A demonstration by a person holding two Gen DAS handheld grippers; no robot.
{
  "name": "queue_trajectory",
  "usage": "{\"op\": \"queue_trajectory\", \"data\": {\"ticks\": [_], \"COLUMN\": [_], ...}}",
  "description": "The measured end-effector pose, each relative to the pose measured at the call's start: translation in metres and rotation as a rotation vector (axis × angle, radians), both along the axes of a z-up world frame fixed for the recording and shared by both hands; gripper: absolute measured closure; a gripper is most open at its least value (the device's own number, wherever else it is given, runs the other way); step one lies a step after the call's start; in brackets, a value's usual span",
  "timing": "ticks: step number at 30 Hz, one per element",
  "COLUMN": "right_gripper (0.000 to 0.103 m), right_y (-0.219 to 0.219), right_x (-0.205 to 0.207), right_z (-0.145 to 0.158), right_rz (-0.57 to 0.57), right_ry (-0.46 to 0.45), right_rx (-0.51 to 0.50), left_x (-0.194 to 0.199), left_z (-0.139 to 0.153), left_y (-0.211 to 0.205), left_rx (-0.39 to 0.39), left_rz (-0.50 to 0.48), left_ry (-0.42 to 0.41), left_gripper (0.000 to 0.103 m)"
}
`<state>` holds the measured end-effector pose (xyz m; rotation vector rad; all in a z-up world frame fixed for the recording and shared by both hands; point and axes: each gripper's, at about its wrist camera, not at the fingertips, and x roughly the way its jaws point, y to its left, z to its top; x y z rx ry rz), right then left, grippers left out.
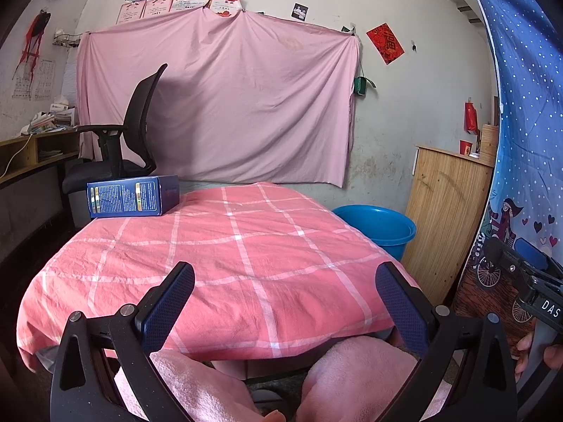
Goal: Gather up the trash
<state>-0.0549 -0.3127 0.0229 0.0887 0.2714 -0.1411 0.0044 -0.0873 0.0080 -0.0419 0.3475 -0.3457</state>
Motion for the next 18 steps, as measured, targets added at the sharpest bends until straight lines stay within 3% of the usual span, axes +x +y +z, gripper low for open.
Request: {"op": "queue_trajectory", "data": {"ticks": [18], "right_gripper": [0.0], "right_y": [-0.0016], "right_x": [-0.001], "right_z": [0.001], "right_rz": [-0.005], "right_ry": [-0.002], "right_rx": [0.002], "left_x": [-0.0001], "left_z": [-0.0003], "left_y": [-0.0005], "left_rx": [0.0], "left_rz": [-0.001], "left_ry": [0.0], "left_gripper": [0.002]}}
